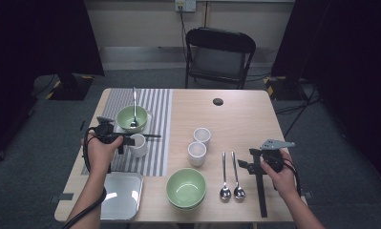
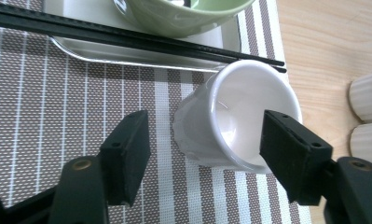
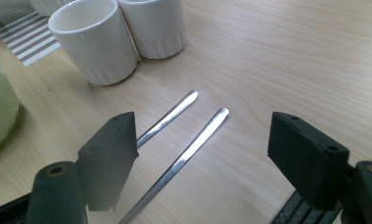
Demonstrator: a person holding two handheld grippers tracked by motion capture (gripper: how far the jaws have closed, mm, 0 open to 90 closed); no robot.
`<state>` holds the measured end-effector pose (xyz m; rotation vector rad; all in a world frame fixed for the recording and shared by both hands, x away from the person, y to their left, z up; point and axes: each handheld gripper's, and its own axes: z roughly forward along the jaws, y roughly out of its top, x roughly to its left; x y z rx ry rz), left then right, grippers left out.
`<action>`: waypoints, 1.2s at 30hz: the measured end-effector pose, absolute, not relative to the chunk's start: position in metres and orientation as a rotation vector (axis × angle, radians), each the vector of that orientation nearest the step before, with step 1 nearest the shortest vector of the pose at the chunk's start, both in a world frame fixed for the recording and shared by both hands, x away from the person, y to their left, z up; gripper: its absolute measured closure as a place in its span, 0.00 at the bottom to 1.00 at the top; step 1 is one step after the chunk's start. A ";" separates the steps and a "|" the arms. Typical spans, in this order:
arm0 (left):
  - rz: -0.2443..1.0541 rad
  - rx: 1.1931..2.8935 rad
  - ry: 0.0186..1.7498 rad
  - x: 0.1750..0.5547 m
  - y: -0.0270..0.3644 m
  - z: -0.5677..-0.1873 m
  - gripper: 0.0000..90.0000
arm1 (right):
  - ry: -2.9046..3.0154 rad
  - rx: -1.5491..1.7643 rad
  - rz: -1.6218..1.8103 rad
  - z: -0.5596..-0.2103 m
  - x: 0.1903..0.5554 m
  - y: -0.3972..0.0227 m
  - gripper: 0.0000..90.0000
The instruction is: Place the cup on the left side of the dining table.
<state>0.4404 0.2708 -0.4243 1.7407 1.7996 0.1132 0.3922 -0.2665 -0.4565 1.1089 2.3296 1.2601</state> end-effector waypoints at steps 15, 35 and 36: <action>0.113 1.766 1.774 0.431 0.277 -0.420 0.34 | 2.328 1.104 1.252 -0.455 0.392 -0.264 0.26; 0.094 1.750 1.744 0.415 0.289 -0.417 0.34 | 2.324 1.117 1.242 -0.455 0.388 -0.265 0.26; 0.099 1.743 1.744 0.414 0.289 -0.417 0.34 | 2.324 1.115 1.241 -0.455 0.388 -0.265 0.26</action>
